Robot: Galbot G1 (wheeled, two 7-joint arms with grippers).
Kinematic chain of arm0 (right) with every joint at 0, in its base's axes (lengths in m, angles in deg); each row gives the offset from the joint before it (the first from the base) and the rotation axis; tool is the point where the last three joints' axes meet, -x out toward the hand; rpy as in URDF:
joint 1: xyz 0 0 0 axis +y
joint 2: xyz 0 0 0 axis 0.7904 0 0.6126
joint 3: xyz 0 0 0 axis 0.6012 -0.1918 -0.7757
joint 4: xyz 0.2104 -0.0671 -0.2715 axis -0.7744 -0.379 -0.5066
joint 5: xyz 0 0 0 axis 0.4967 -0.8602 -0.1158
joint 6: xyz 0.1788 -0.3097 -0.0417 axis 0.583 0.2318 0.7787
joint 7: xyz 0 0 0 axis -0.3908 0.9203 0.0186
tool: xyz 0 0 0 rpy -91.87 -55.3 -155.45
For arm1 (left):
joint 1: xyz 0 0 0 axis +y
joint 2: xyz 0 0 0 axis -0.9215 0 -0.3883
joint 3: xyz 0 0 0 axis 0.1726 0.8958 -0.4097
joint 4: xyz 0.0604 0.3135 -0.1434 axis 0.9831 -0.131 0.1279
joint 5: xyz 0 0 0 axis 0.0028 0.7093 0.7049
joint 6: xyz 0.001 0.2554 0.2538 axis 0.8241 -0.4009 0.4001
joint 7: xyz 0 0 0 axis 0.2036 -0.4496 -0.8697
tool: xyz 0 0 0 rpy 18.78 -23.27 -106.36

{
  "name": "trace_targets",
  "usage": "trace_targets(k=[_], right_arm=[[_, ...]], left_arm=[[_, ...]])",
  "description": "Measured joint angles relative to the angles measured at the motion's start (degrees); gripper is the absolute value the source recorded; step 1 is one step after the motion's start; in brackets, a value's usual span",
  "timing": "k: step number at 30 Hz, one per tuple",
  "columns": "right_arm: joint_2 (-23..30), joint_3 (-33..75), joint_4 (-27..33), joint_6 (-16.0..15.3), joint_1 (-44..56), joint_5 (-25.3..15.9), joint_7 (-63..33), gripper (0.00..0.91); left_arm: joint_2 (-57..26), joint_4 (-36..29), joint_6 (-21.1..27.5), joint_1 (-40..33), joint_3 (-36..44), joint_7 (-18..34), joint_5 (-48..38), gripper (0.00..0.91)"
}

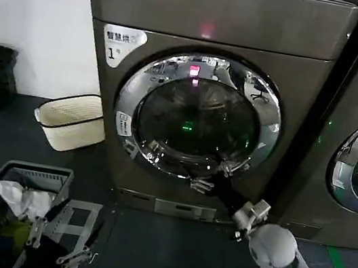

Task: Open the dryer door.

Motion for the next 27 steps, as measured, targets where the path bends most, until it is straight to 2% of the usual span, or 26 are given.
trace_targets(k=[27], right_arm=[[4.3, -12.0, 9.2, -0.4, -15.3, 3.1, 1.1, 0.907]], left_arm=[[0.2, -0.5, -0.2, 0.2, -0.2, -0.4, 0.0, 0.907]])
